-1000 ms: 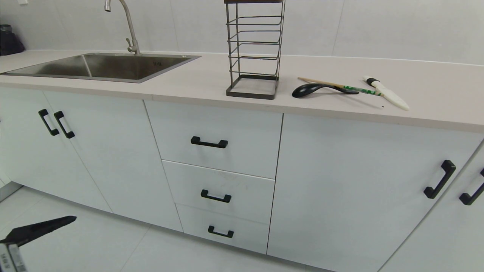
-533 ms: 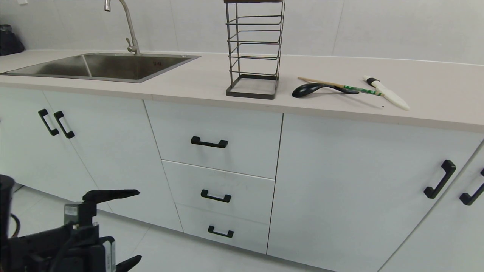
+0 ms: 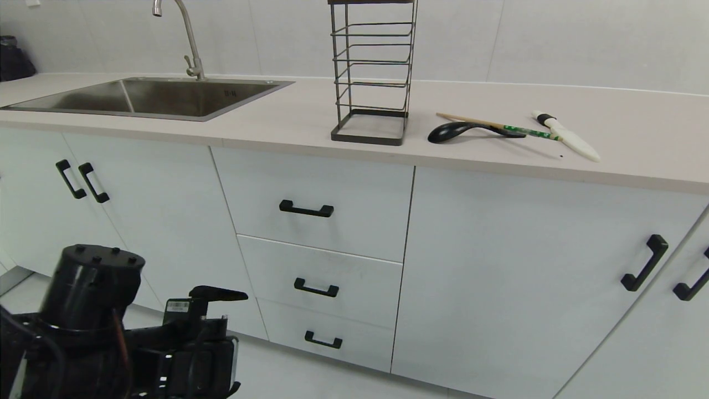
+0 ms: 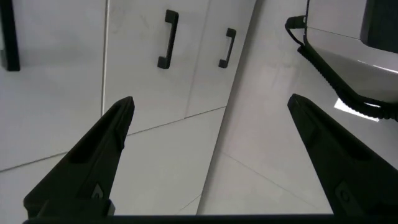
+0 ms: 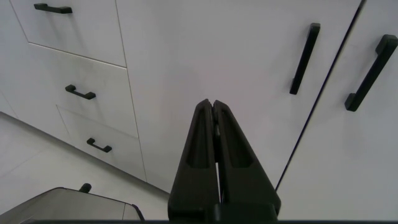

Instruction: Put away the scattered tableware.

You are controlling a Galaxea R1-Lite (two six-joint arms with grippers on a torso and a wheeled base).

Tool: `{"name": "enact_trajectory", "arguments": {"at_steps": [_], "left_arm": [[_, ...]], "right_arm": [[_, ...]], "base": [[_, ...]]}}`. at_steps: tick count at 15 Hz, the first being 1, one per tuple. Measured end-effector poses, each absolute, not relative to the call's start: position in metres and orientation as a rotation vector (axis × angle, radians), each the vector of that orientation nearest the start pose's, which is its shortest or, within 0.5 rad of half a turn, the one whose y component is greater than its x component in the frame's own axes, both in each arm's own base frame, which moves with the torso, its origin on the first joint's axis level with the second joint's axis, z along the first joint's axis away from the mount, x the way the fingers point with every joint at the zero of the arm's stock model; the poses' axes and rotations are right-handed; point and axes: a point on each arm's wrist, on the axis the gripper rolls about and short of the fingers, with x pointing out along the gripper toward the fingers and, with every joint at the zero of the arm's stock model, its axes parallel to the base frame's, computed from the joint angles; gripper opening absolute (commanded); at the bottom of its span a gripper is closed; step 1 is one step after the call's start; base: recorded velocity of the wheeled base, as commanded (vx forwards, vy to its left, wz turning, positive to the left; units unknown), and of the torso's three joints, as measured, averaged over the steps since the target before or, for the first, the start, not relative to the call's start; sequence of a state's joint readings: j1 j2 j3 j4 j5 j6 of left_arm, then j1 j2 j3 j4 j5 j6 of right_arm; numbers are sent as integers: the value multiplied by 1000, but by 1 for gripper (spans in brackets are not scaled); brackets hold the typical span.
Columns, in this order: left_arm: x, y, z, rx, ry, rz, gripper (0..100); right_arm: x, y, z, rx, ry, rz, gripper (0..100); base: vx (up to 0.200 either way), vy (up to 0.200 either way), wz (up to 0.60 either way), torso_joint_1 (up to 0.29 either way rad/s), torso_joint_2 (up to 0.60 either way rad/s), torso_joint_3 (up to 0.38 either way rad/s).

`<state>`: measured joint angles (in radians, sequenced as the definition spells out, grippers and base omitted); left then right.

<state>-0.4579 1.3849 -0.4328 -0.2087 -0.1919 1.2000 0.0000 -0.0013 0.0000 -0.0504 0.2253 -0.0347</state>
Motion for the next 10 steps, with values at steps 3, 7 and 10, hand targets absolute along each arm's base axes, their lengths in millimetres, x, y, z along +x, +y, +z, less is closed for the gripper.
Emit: {"name": "enact_trajectory", "arguments": {"at_steps": [3,7,10], "left_arm": [[176,-90,114,1190,328,-1019,100],[200,-101,95,1191,347,-1033,100],[216,-110,79,1191,349,-1040,100]], "right_arm": [[-24,5,81,-40,-55,224,0],[-24,5,81,-41,-55,224,0],[-24,5,81,-41,-55,224,0]], "base": [[0,0,0,0,0,0],[0,0,0,0,0,0],[0,0,0,0,0,0]]}}
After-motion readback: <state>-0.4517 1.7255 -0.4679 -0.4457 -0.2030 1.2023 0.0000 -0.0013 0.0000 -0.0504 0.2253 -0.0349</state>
